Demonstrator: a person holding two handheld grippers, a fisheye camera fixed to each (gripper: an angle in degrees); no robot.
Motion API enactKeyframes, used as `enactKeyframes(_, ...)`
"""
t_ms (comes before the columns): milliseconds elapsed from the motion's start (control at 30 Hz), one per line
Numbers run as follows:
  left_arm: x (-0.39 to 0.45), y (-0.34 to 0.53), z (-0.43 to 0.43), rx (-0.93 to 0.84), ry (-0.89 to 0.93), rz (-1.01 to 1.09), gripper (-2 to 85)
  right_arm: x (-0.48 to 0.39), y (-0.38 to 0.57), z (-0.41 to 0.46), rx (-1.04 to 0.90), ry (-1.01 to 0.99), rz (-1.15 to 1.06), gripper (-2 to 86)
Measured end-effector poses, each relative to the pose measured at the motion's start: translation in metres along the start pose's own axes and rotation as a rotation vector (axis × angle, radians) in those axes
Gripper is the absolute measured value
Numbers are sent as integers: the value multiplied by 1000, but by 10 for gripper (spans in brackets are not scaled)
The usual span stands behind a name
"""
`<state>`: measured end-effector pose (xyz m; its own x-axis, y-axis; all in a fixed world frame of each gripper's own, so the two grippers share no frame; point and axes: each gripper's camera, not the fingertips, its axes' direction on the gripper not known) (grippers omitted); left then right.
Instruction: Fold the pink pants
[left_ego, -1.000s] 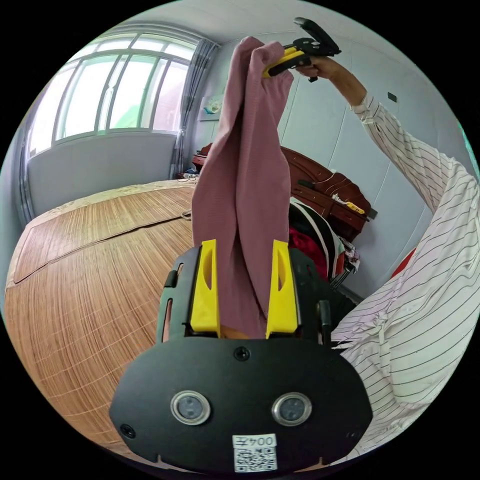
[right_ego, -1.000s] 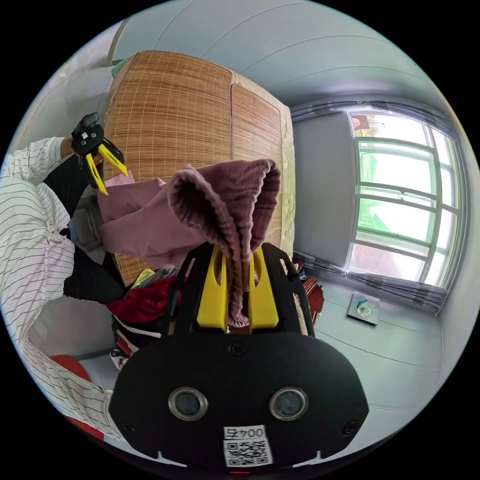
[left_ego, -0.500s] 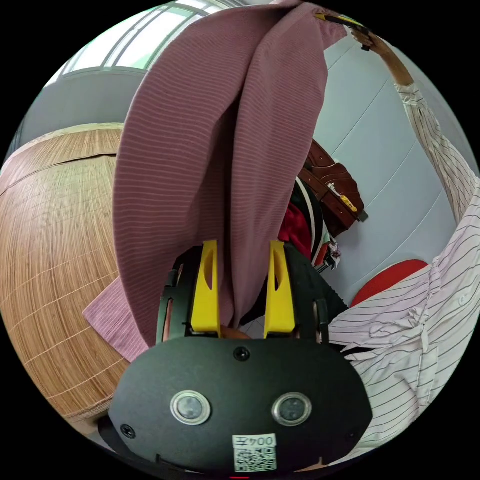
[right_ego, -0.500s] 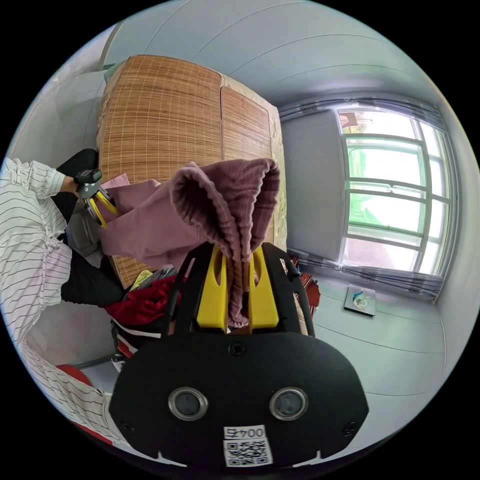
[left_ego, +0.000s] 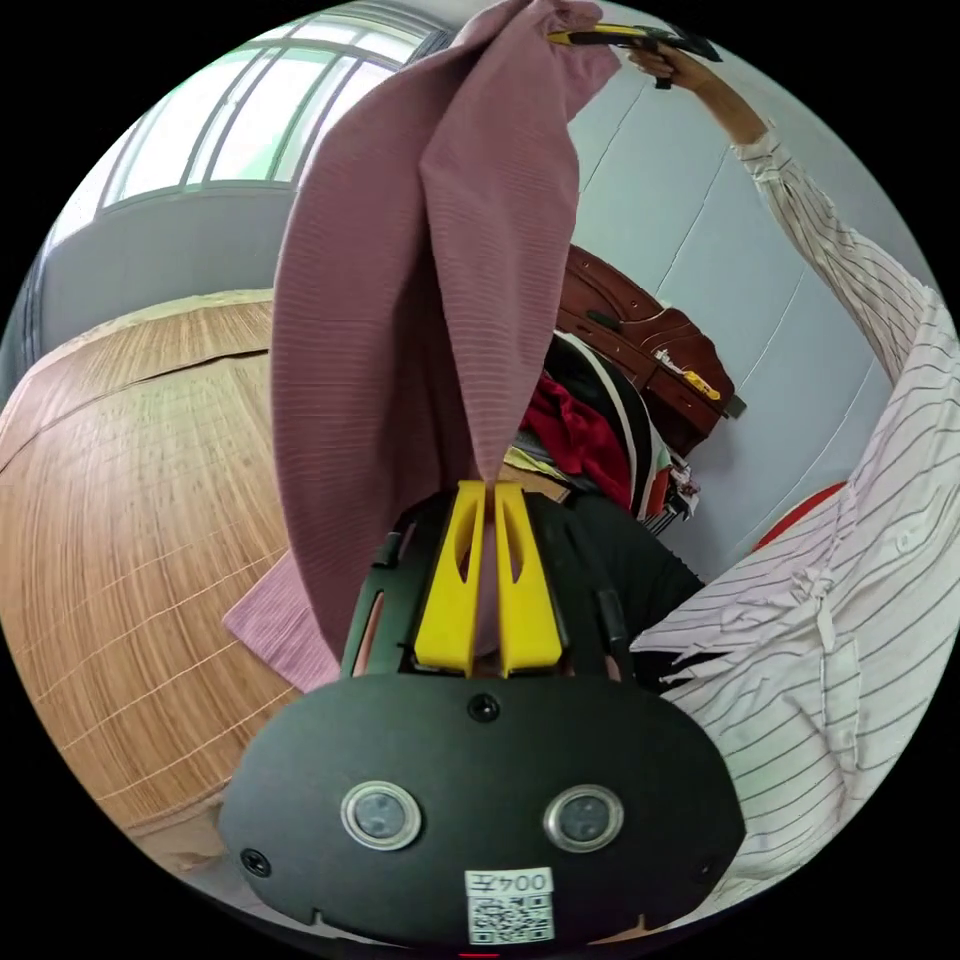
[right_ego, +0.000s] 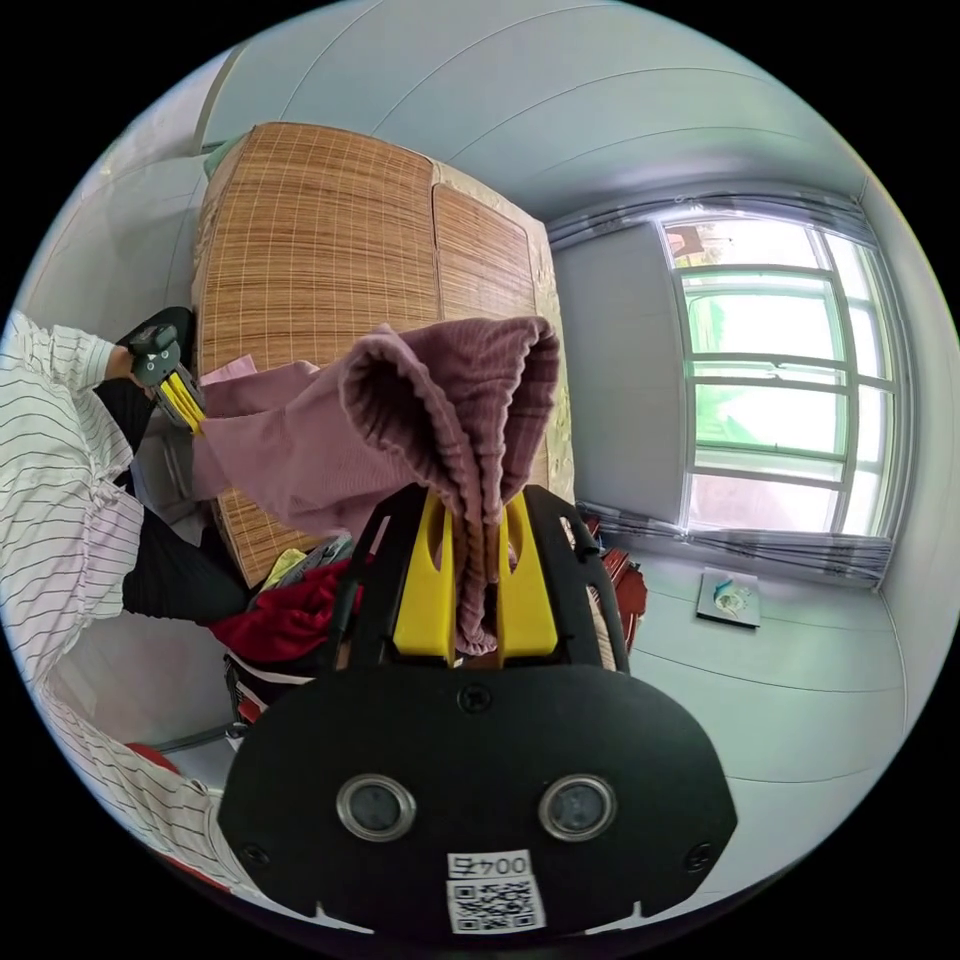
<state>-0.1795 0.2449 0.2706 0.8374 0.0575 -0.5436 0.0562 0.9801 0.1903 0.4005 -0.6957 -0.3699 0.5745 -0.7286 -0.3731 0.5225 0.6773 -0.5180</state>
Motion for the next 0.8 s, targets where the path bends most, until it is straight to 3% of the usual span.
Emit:
enactKeyframes(333, -26, 40, 5, 7, -143, -106, 12, -29, -12, 14, 4, -7, -27, 56)
enactKeyframes(667, 43, 62, 62, 36, -743, -115, 48, -70, -31, 28, 26, -23, -63, 57)
enactKeyframes(800, 55, 76, 73, 93, -861, -135, 90, -88, -34, 29, 49, -26, -67, 57)
